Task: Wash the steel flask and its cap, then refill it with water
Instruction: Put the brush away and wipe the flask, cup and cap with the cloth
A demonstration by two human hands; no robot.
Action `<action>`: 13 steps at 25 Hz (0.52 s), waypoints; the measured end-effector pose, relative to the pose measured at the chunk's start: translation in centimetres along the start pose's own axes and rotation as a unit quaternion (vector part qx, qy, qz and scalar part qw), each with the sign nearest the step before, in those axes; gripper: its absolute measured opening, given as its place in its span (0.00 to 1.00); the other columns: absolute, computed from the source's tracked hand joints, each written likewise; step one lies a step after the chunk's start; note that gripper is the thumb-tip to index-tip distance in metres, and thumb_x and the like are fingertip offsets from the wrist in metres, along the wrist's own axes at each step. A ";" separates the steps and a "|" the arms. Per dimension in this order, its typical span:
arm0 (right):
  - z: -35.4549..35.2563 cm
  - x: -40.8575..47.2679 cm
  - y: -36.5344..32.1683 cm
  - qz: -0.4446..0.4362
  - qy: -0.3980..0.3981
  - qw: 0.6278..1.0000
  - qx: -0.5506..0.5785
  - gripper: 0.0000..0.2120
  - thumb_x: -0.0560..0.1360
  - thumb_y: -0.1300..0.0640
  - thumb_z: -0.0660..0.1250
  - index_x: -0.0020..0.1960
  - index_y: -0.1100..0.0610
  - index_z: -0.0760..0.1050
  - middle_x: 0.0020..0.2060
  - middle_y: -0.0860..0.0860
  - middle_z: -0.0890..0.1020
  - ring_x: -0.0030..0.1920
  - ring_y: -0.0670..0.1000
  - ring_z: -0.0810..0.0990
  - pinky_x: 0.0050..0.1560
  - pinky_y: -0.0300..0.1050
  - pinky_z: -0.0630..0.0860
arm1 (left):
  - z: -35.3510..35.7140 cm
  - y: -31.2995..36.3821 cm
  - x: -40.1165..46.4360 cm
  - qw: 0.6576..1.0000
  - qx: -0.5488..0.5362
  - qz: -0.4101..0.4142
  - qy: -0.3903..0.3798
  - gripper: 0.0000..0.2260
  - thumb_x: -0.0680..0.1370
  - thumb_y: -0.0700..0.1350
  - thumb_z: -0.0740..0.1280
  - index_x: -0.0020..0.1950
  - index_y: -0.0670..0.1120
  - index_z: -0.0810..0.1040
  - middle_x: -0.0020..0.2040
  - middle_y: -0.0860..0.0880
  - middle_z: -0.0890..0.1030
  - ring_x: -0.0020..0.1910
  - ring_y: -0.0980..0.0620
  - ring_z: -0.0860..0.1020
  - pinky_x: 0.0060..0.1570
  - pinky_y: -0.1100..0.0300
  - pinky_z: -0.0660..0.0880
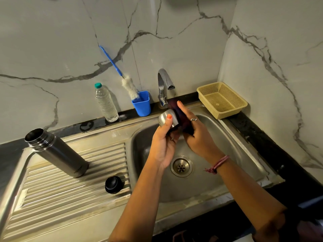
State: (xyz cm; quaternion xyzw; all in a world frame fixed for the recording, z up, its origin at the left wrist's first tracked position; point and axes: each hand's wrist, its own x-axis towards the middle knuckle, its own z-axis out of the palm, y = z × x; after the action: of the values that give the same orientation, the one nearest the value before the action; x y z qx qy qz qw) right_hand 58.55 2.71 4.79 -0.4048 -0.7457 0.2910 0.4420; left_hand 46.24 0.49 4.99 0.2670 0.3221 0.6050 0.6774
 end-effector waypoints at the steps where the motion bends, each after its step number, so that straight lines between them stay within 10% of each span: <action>1: -0.2 0.1 0.1 0.023 0.003 1.000 0.011 0.36 0.72 0.74 0.61 0.76 0.56 0.57 0.73 0.53 0.64 0.74 0.50 0.62 0.70 0.53 0.66 | -0.2 -0.1 0.1 1.000 -0.001 -0.001 0.009 0.10 0.75 0.48 0.68 0.52 0.46 0.85 0.51 0.43 0.83 0.51 0.48 0.80 0.59 0.53 0.74; 13: 0.2 -0.3 -0.4 -0.057 -0.003 0.992 -0.113 0.36 0.70 0.68 0.60 0.76 0.55 0.56 0.76 0.50 0.58 0.76 0.52 0.56 0.72 0.54 0.63 | 0.5 -0.1 -0.2 1.000 -0.002 0.012 -0.019 0.11 0.77 0.50 0.67 0.55 0.49 0.85 0.56 0.44 0.83 0.59 0.46 0.78 0.64 0.50 0.73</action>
State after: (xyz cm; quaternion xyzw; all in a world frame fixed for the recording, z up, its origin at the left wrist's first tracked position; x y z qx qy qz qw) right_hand 58.28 2.21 4.92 -0.4082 -0.7966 0.1808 0.4075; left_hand 46.72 0.25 5.28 0.2805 0.3047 0.6085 0.6769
